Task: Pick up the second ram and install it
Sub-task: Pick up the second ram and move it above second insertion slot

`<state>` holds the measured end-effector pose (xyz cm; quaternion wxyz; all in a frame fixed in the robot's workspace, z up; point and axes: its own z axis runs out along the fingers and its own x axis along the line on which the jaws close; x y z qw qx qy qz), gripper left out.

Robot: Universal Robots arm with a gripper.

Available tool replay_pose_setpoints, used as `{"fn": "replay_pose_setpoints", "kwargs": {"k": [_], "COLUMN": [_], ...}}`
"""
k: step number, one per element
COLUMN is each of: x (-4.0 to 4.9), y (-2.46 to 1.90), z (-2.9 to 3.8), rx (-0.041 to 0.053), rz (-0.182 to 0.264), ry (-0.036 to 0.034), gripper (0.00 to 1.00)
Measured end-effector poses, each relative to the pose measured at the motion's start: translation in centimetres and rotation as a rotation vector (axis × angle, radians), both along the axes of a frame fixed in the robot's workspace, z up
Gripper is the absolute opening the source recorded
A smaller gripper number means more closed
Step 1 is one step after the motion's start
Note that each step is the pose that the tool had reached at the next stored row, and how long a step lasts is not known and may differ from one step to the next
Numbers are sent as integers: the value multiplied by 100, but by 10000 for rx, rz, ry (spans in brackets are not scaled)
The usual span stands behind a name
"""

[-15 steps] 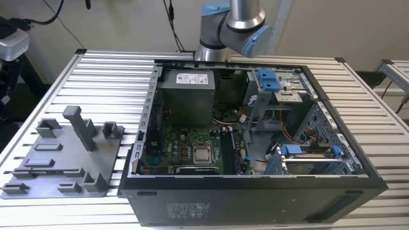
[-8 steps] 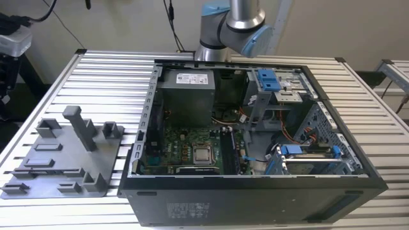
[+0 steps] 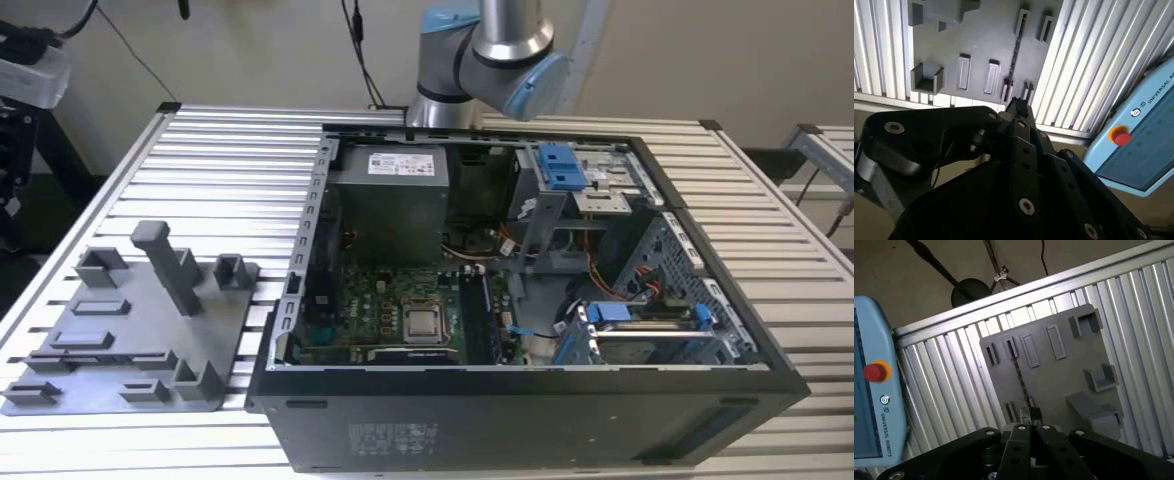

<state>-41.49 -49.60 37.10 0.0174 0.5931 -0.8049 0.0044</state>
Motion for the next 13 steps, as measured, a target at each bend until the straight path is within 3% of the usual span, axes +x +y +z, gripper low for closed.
{"fn": "replay_pose_setpoints", "kwargs": {"k": [13], "x": [-1], "y": [20], "z": [-8], "rx": [-56], "rz": [2167], "ry": [0], "gripper": [11]}}
